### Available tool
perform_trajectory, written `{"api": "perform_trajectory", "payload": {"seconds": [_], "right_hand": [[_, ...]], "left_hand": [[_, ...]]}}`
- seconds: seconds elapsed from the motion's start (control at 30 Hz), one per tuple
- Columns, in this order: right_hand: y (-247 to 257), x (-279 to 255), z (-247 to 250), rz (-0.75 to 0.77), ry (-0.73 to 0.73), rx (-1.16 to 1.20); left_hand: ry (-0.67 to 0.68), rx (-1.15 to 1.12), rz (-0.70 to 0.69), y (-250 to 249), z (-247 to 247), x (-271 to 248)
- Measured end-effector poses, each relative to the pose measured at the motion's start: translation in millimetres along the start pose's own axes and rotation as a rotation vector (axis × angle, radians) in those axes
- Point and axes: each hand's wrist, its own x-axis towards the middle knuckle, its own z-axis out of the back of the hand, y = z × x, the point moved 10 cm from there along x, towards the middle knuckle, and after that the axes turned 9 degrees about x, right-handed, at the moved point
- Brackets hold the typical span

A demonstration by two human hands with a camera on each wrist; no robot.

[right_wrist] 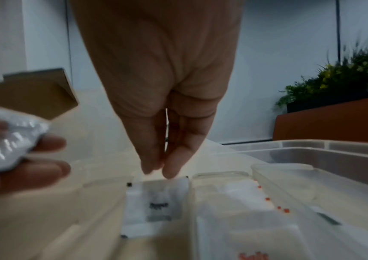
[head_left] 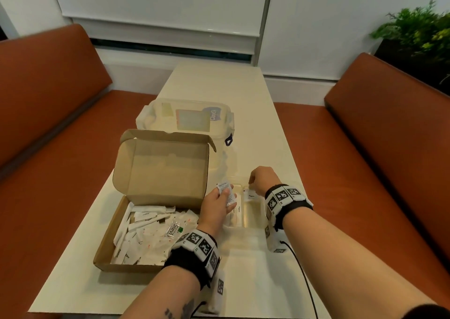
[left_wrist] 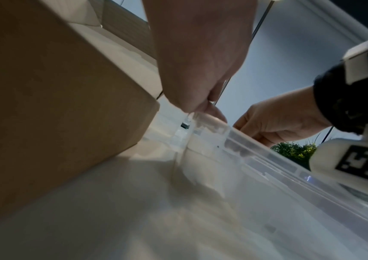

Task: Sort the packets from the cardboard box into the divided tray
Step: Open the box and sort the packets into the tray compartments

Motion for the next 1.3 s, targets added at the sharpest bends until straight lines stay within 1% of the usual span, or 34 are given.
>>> {"api": "perform_trajectory", "payload": {"seconds": [0.07,0.17,0.27,0.33,0.37,0.43,0.5,0.57,0.63,0.7,0.9,0.97,1.03,1.1,1.17,1.23,1.3], "right_hand": [[6.0,-9.8,6.3,0.047,-0.044,0.254],[9.6,-33.3,3.5,0.055,-0.035,0.615],[2.2,-52.5,-11.0,-0.026,-0.004,0.917],[-10.5,-59.7,-14.4,-0.115,-0.032,1.022],[-17.6,-61.6,-13.2,-0.145,-0.056,1.033],[-30.0,-63.6,-7.2,-0.153,-0.1,1.037],[-42.9,-65.3,-0.7,-0.14,-0.127,1.038],[-54.8,-69.0,1.6,-0.133,-0.119,1.078],[-63.7,-74.0,4.0,-0.119,-0.11,1.125],[-73.1,-77.5,4.1,-0.117,-0.111,1.159],[-89.5,-85.7,-3.4,-0.123,-0.099,1.175],[-90.1,-89.0,-1.0,-0.094,-0.09,1.108],[-92.1,-91.6,7.1,-0.069,-0.111,0.971],[-104.4,-92.0,20.5,-0.089,-0.209,0.919],[-125.8,-94.4,37.6,-0.157,-0.364,0.916],[-145.3,-98.5,53.8,-0.217,-0.508,0.855],[-153.3,-97.6,63.4,-0.215,-0.577,0.785]], "left_hand": [[0.001,-0.021,0.036,2.7,-0.7,2.3],[0.017,-0.01,0.037,-0.9,-3.9,3.5],[0.113,0.108,-0.052,-14.8,-20.8,-5.1],[0.217,0.289,-0.124,-20.3,-39.1,-14.4],[0.258,0.387,-0.154,-20.6,-47.1,-17.7],[0.315,0.532,-0.205,-21.7,-60.0,-24.0],[0.328,0.595,-0.214,-22.5,-68.0,-28.0],[0.272,0.539,-0.183,-23.1,-67.7,-28.6],[0.171,0.436,-0.154,-23.1,-61.2,-27.3],[0.099,0.395,-0.138,-22.5,-55.6,-26.0],[0.092,0.388,-0.203,-25.0,-58.6,-29.1],[0.08,0.399,-0.212,-26.4,-59.8,-30.0],[0.077,0.407,-0.211,-26.7,-61.4,-31.0],[0.066,0.466,-0.226,-26.4,-61.2,-32.5],[0.083,0.639,-0.277,-26.0,-62.5,-35.7],[0.189,0.761,-0.293,-18.2,-70.5,-40.0],[0.309,0.823,-0.276,-6.0,-78.4,-43.7]]}}
